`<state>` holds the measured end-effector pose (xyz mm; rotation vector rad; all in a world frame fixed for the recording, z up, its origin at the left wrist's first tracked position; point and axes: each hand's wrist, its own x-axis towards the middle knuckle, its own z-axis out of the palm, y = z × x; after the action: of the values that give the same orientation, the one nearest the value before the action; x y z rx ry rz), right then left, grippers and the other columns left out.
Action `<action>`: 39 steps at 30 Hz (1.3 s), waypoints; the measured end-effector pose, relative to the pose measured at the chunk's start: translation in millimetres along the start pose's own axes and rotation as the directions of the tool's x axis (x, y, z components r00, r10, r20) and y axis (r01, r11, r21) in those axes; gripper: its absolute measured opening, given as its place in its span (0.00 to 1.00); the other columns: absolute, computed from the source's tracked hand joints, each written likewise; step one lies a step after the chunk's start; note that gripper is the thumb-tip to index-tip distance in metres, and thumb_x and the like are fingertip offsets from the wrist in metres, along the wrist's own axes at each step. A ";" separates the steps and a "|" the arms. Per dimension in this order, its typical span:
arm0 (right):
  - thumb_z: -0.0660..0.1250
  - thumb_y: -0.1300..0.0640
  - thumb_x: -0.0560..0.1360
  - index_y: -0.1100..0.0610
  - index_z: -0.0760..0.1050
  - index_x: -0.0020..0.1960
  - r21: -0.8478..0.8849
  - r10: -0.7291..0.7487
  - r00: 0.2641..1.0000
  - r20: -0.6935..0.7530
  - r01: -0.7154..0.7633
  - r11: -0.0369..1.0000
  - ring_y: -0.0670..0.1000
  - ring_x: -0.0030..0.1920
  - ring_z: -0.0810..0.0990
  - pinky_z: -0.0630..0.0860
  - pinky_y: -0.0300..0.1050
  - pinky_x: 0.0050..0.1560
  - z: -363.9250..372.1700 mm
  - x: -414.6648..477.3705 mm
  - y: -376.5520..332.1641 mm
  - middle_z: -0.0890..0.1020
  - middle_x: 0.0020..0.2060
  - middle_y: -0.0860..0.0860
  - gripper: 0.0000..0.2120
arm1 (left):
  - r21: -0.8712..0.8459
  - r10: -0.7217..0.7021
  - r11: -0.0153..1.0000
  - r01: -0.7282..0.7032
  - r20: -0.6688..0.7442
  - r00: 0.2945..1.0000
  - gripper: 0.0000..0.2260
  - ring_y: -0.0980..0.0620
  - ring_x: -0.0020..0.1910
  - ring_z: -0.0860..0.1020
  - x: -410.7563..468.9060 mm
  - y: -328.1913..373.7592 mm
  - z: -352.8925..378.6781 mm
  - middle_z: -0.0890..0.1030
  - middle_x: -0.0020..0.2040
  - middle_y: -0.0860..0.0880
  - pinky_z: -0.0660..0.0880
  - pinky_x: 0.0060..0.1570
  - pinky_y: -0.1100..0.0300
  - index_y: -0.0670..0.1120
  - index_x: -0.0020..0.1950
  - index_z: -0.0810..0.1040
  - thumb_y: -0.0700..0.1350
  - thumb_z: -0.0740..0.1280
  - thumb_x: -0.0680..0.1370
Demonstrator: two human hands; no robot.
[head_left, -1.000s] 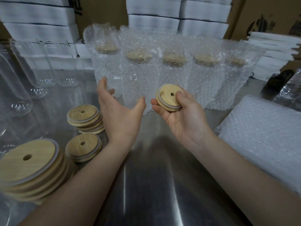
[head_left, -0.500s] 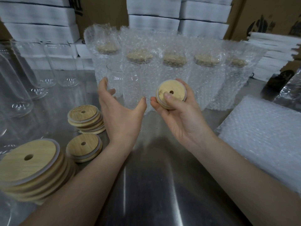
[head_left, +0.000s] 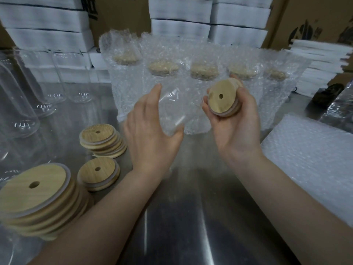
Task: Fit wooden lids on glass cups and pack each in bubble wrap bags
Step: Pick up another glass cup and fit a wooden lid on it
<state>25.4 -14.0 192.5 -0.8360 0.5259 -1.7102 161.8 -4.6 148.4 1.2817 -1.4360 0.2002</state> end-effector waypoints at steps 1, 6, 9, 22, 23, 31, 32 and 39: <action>0.57 0.54 0.81 0.53 0.71 0.66 -0.059 -0.048 0.999 0.017 0.049 0.997 0.53 0.57 0.78 0.77 0.48 0.59 0.0 -0.1 -0.5 0.74 0.64 0.56 0.15 | 0.030 0.034 0.999 -0.035 0.016 0.999 0.40 0.41 0.65 0.74 -0.6 0.5 0.0 0.75 0.66 0.42 0.71 0.63 0.42 0.45 0.75 0.64 0.47 0.78 0.68; 0.60 0.55 0.76 0.47 0.73 0.65 -0.404 -0.228 0.960 0.164 0.276 0.872 0.50 0.68 0.73 0.73 0.48 0.67 -0.4 -4.6 -2.2 0.75 0.65 0.46 0.18 | 0.135 0.140 0.979 -0.154 0.104 0.985 0.40 0.42 0.66 0.73 -3.7 4.0 1.2 0.74 0.69 0.42 0.69 0.64 0.42 0.48 0.77 0.64 0.48 0.77 0.68; 0.62 0.57 0.76 0.50 0.72 0.67 -0.567 -0.278 0.930 0.241 0.367 0.738 0.46 0.67 0.74 0.71 0.50 0.69 -2.2 -7.6 -0.8 0.75 0.65 0.46 0.19 | 0.164 0.183 0.966 -0.202 0.123 0.975 0.40 0.42 0.66 0.73 -4.7 3.8 1.8 0.73 0.69 0.43 0.68 0.64 0.44 0.49 0.77 0.63 0.48 0.77 0.68; 0.59 0.56 0.77 0.52 0.70 0.70 -0.708 -0.225 0.915 0.335 0.402 0.581 0.31 0.61 0.69 0.64 0.27 0.63 -4.9 -9.0 5.5 0.70 0.66 0.54 0.21 | 0.172 0.215 0.956 -0.237 0.138 0.967 0.41 0.41 0.64 0.75 -5.7 -0.5 4.3 0.74 0.69 0.42 0.70 0.61 0.43 0.51 0.77 0.61 0.48 0.77 0.68; 0.59 0.56 0.77 0.52 0.70 0.70 -0.712 -0.230 0.913 0.337 0.407 0.572 0.31 0.61 0.69 0.64 0.27 0.63 -5.2 -9.0 6.0 0.70 0.66 0.54 0.21 | 0.168 0.212 0.957 -0.235 0.144 0.967 0.41 0.41 0.64 0.75 -5.7 -0.3 4.2 0.74 0.69 0.42 0.70 0.61 0.43 0.51 0.77 0.62 0.48 0.77 0.68; 0.60 0.57 0.77 0.51 0.70 0.69 -0.725 -0.260 0.896 0.360 0.444 0.526 0.31 0.61 0.69 0.64 0.28 0.63 -6.8 -8.9 8.4 0.71 0.65 0.54 0.20 | 0.151 0.206 0.962 -0.229 0.158 0.966 0.40 0.41 0.64 0.75 -5.9 -0.1 3.7 0.75 0.67 0.42 0.71 0.60 0.41 0.48 0.77 0.64 0.48 0.77 0.68; 0.60 0.57 0.77 0.50 0.70 0.69 -0.726 -0.256 0.897 0.362 0.443 0.526 0.32 0.61 0.69 0.64 0.28 0.64 -6.9 -8.8 8.4 0.71 0.65 0.54 0.20 | 0.150 0.206 0.962 -0.229 0.158 0.966 0.40 0.41 0.64 0.75 -6.0 -0.3 3.7 0.75 0.67 0.42 0.71 0.60 0.41 0.48 0.77 0.64 0.48 0.77 0.68; 0.59 0.57 0.77 0.48 0.69 0.67 -0.725 -0.245 0.894 0.376 0.448 0.523 0.39 0.65 0.68 0.63 0.29 0.65 -5.3 -10.2 9.8 0.71 0.65 0.53 0.19 | 0.156 0.212 0.960 -0.231 0.132 0.968 0.40 0.41 0.62 0.76 -7.2 -2.1 4.6 0.76 0.66 0.42 0.71 0.59 0.42 0.48 0.76 0.65 0.47 0.78 0.67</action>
<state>29.1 -7.6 179.4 -1.8957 1.0647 -1.6667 158.9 -4.6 140.1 1.2839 -1.6914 0.4133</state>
